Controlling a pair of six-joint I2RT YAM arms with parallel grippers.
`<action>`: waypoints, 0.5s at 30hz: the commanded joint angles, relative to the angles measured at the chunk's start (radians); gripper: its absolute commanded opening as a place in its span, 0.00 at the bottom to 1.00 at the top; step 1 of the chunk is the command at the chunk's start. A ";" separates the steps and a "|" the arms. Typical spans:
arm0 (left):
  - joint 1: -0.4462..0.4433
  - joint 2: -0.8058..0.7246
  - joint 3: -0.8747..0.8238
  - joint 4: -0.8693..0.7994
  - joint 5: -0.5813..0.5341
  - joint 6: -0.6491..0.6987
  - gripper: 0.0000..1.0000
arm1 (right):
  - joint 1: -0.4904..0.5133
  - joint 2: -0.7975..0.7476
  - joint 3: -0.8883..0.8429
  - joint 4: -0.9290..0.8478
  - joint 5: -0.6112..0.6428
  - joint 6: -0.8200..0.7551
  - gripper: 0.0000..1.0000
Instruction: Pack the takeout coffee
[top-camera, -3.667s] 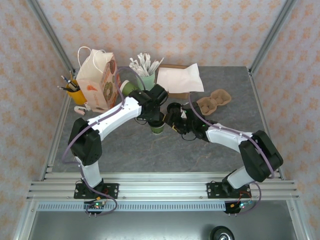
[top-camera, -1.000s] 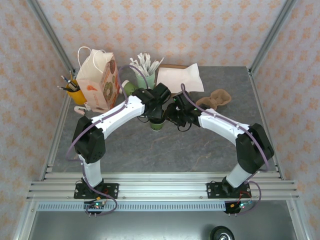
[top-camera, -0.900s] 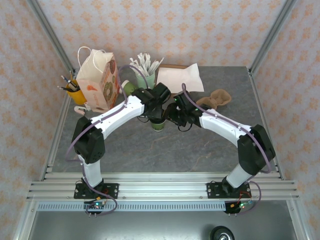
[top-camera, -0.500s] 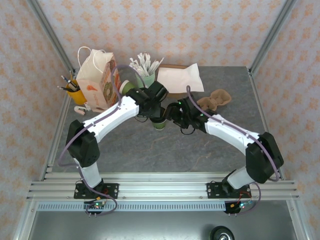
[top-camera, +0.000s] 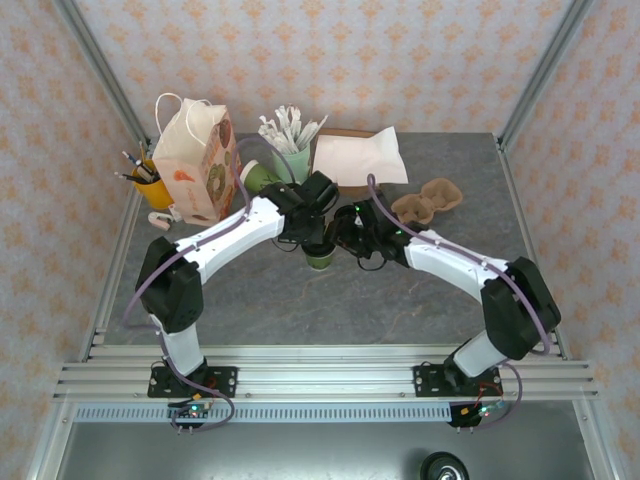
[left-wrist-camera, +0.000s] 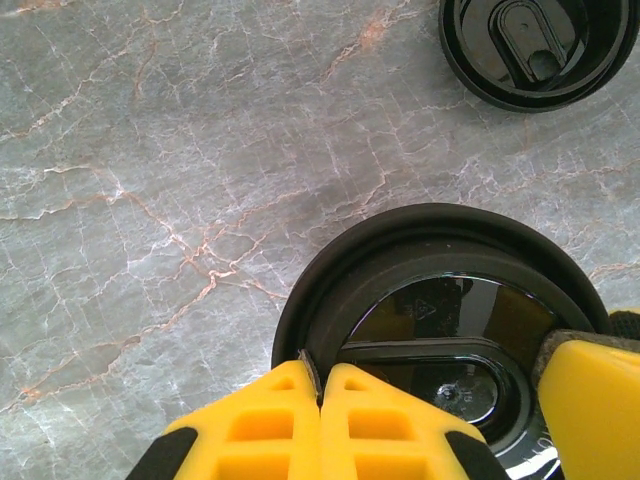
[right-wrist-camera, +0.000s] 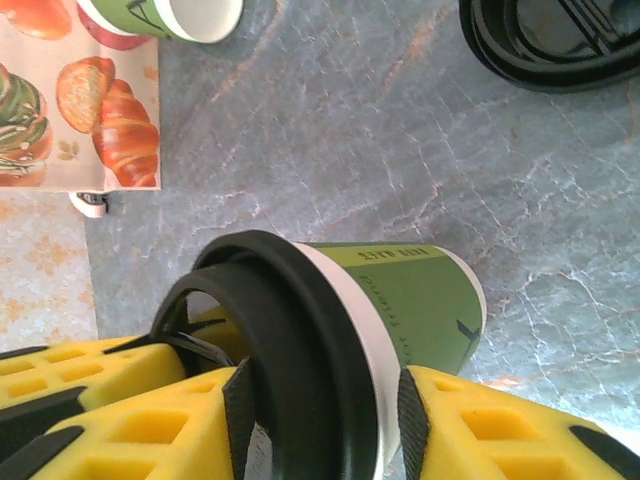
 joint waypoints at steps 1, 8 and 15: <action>-0.007 0.024 -0.004 -0.010 -0.006 -0.005 0.00 | 0.001 -0.009 -0.032 0.010 0.013 0.024 0.45; -0.009 0.016 -0.014 -0.021 -0.036 -0.016 0.00 | 0.001 -0.146 -0.062 -0.020 0.129 0.069 0.49; -0.010 0.013 -0.016 -0.017 -0.029 -0.028 0.00 | 0.000 -0.179 -0.182 0.082 0.071 0.149 0.39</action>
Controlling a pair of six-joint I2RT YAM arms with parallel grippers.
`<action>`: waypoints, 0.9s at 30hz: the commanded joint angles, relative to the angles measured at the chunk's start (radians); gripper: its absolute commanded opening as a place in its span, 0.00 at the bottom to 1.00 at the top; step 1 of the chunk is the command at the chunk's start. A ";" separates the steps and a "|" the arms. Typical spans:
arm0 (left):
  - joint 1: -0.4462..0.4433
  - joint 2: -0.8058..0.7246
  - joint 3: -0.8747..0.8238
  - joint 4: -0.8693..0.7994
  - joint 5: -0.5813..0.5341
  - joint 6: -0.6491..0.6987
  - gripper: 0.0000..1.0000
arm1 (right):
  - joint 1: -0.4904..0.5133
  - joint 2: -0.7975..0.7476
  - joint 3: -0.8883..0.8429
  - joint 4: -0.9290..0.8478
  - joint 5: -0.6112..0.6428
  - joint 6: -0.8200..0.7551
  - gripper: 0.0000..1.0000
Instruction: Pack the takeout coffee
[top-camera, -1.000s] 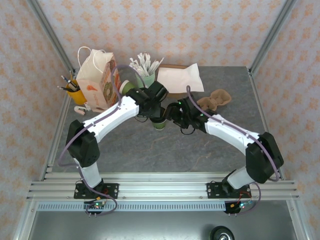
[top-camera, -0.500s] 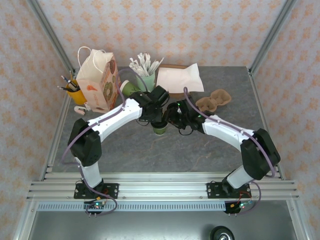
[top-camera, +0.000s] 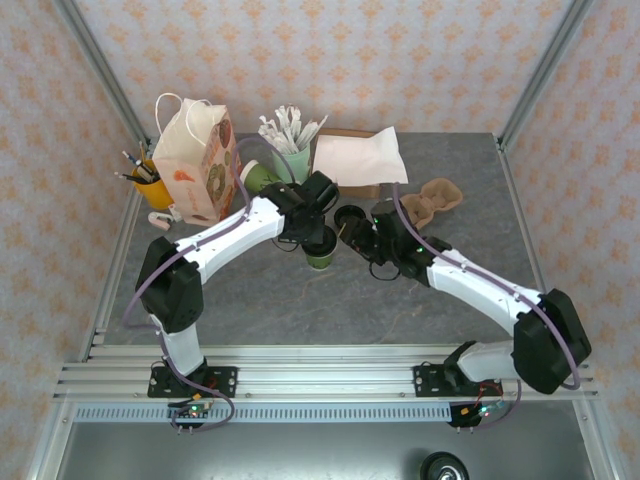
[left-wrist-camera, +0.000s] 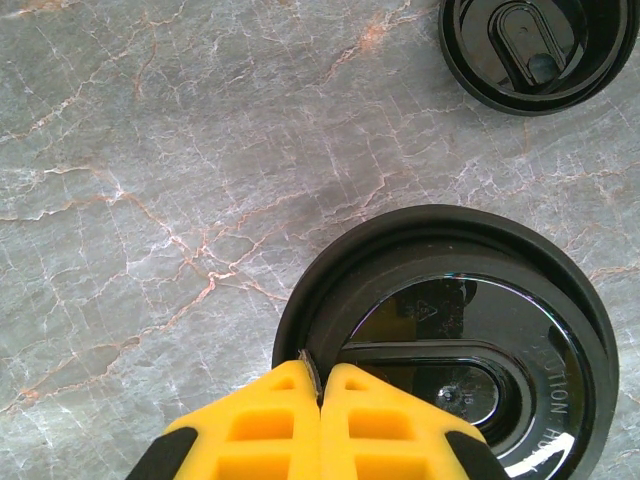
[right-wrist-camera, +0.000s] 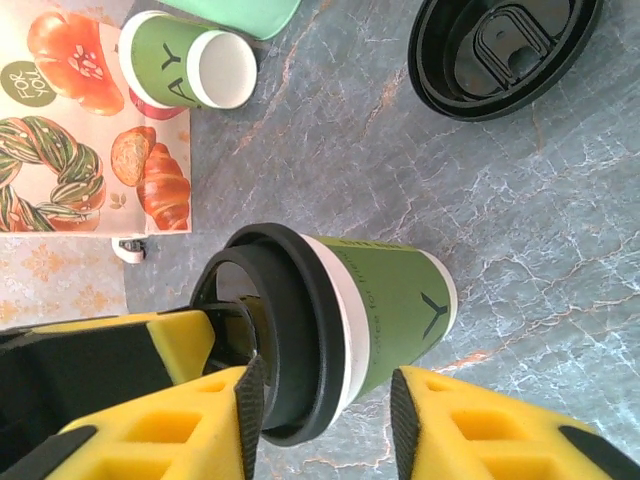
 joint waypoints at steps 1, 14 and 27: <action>-0.010 0.015 -0.013 -0.021 -0.023 -0.023 0.00 | 0.002 0.048 -0.032 0.064 -0.049 0.057 0.38; -0.017 0.015 -0.018 -0.019 -0.024 -0.028 0.00 | 0.011 0.115 -0.013 0.130 -0.137 0.050 0.39; -0.017 0.012 -0.022 -0.015 -0.024 -0.041 0.00 | 0.012 0.151 -0.076 0.173 -0.142 0.112 0.35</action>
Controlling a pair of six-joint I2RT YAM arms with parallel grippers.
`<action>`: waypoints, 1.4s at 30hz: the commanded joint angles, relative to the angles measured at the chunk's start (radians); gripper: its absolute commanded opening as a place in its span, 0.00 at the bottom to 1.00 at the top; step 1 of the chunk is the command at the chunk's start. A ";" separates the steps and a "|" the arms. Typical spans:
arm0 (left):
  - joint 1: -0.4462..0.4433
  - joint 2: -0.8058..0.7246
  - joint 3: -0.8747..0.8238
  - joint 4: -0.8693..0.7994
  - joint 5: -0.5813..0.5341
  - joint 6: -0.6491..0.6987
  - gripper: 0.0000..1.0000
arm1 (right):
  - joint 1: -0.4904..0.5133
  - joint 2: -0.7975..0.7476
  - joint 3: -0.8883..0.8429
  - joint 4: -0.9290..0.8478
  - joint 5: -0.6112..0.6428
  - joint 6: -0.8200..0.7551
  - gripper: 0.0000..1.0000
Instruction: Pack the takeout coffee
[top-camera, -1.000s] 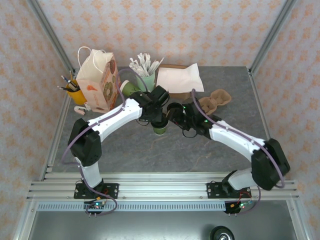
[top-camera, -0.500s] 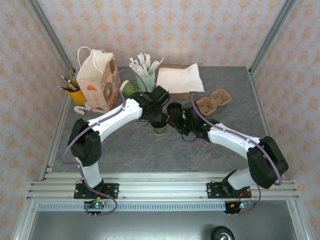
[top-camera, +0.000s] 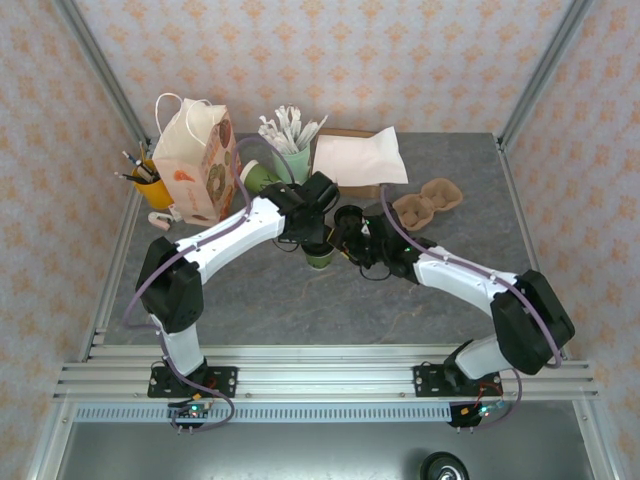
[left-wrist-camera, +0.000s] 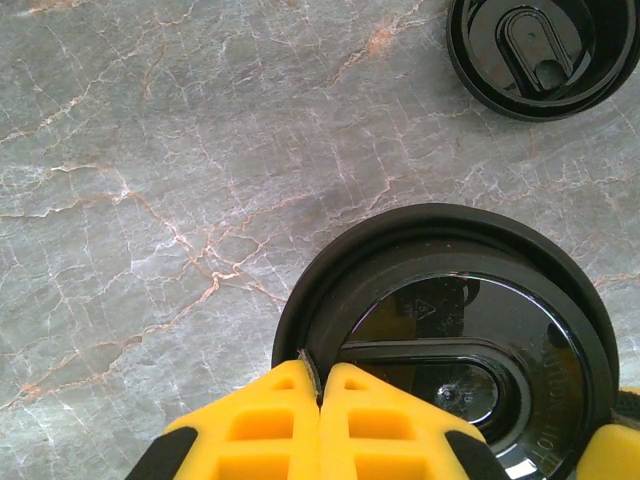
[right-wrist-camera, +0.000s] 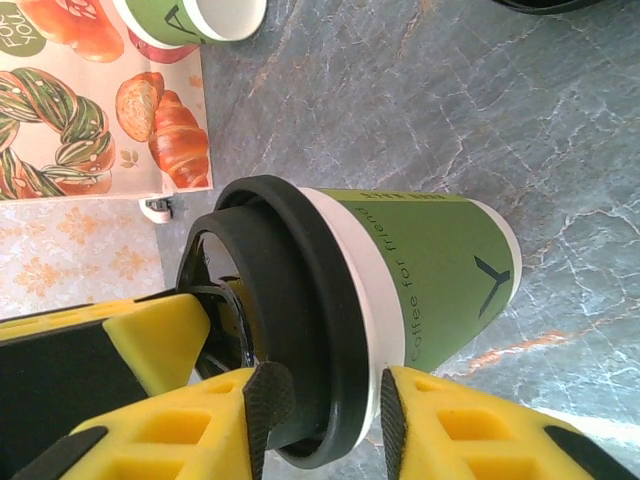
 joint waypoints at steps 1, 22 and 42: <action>-0.013 0.012 -0.024 -0.014 -0.008 -0.022 0.00 | 0.007 0.028 -0.051 0.000 0.016 0.037 0.35; -0.013 0.011 -0.024 -0.018 -0.028 0.003 0.00 | -0.046 -0.020 0.044 -0.088 -0.022 -0.053 0.34; -0.013 0.010 -0.034 -0.014 -0.018 -0.004 0.00 | -0.042 0.052 0.003 -0.061 -0.033 -0.041 0.30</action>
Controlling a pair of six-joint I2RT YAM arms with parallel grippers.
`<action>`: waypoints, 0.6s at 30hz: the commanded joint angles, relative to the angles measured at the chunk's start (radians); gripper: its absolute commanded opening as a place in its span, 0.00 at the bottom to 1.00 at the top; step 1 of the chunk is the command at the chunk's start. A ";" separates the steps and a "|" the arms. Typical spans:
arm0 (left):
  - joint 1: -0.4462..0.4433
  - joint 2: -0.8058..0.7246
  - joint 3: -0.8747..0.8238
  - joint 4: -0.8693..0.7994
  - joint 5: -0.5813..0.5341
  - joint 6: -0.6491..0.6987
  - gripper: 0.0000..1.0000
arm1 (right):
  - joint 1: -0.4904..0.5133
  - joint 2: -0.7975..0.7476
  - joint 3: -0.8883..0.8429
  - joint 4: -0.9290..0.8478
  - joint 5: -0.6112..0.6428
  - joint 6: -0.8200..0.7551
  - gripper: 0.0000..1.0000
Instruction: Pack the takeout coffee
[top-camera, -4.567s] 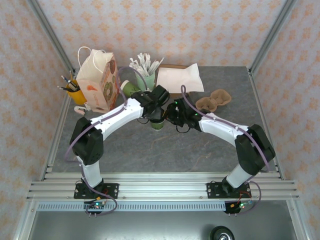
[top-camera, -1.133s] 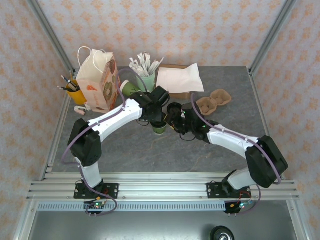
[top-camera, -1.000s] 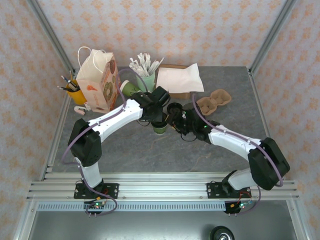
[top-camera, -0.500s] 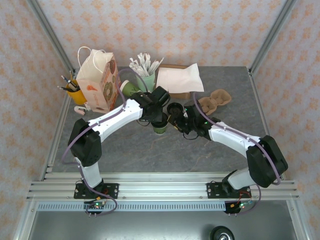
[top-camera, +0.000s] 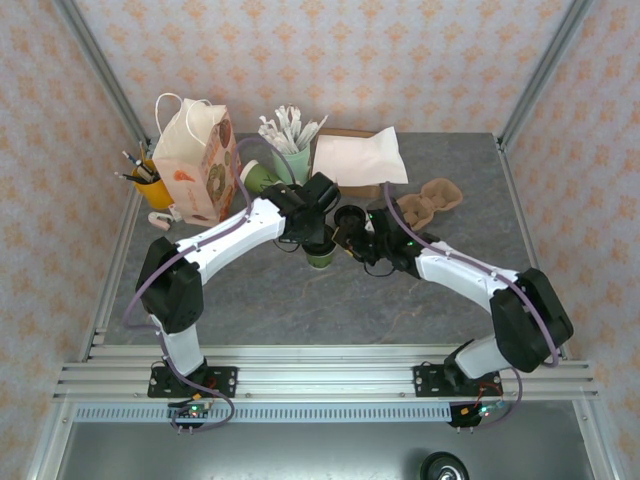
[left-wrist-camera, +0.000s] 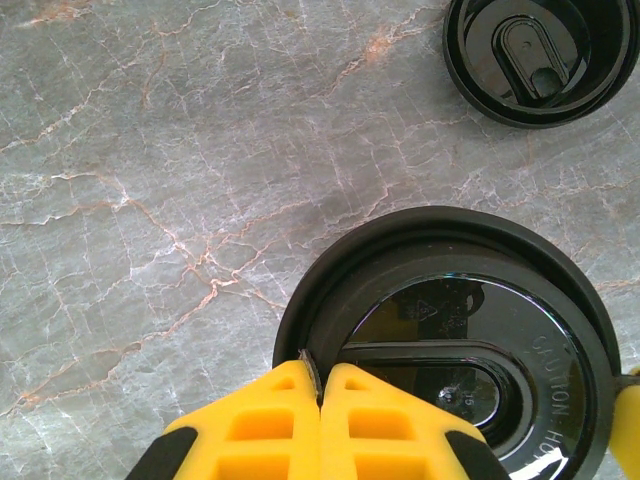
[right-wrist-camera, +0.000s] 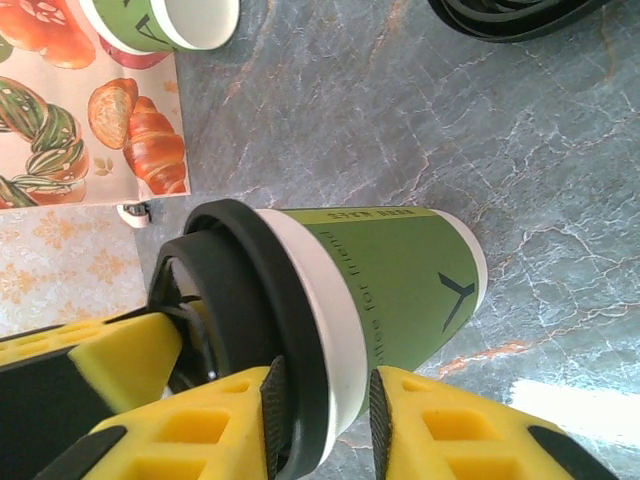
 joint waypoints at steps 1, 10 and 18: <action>-0.008 0.011 -0.031 -0.027 -0.002 -0.007 0.00 | 0.003 0.037 -0.045 0.016 -0.011 0.018 0.29; -0.011 0.033 -0.070 -0.002 0.037 -0.019 0.00 | 0.028 0.071 0.010 -0.299 0.089 -0.016 0.15; -0.011 0.048 -0.072 0.015 0.071 -0.013 0.00 | 0.047 0.140 0.034 -0.507 0.164 -0.090 0.10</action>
